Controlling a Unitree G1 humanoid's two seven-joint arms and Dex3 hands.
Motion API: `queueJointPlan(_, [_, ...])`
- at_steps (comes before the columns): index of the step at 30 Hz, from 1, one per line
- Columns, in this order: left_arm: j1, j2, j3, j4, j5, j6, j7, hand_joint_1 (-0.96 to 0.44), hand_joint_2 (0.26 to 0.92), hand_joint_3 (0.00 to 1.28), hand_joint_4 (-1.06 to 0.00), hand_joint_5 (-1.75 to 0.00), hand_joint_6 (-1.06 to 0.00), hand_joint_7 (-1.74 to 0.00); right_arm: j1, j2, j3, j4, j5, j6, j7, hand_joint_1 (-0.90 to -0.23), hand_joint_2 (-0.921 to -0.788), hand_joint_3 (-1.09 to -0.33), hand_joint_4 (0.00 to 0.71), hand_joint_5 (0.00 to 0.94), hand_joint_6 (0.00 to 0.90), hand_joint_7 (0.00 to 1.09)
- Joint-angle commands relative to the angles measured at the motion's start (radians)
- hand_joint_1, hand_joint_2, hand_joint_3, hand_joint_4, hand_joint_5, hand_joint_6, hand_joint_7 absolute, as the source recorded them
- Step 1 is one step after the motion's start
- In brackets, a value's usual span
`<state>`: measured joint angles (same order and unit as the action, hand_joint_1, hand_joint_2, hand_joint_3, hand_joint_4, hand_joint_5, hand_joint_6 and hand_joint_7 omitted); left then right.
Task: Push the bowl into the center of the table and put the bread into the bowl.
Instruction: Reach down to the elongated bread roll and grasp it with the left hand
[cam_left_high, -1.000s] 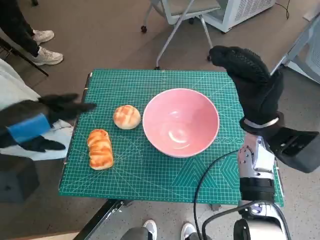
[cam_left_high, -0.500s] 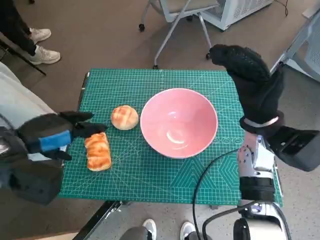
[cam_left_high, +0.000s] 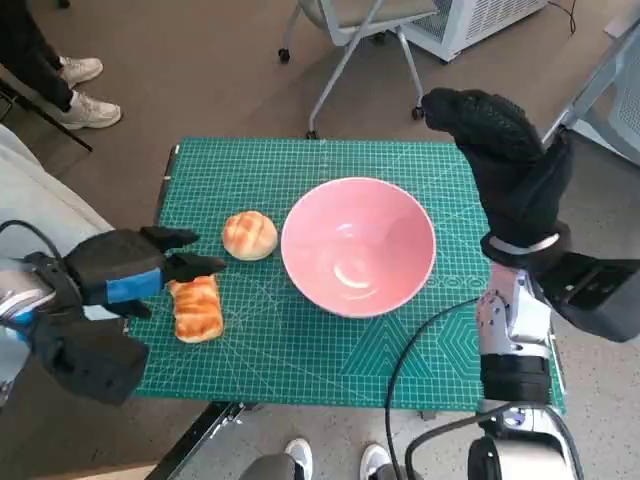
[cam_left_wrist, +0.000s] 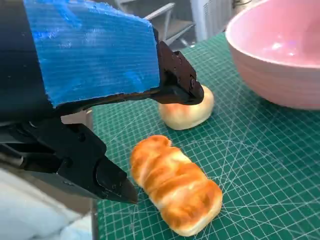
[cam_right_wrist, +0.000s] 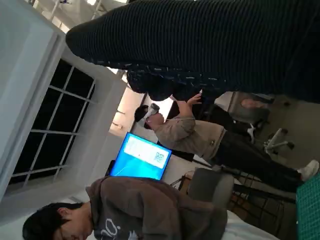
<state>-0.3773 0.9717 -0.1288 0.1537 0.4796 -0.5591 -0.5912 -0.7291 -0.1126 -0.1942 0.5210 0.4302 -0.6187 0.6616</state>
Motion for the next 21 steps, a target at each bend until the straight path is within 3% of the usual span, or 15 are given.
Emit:
queueJointPlan(1, [-0.02, -0.014, -0.037, 0.045, 0.046, -0.045, 0.033, -0.05, 0.728, 0.0, -0.34, 0.0, -0.46, -0.01, 0.027, -0.004, -0.003, -0.003, 0.007, 0.013, 0.009, -0.657, -0.921, -0.77, 0.136, 0.002, -0.001, 0.52])
queueJointPlan(21, [-0.124, -0.09, -0.153, 0.376, 0.12, -0.323, 0.206, -0.07, 0.785, 0.02, -0.51, -0.02, -0.56, -0.02, 0.044, -0.009, -0.009, -0.015, 0.008, 0.02, 0.008, -0.663, -0.921, -0.757, 0.151, 0.008, -0.001, 0.49])
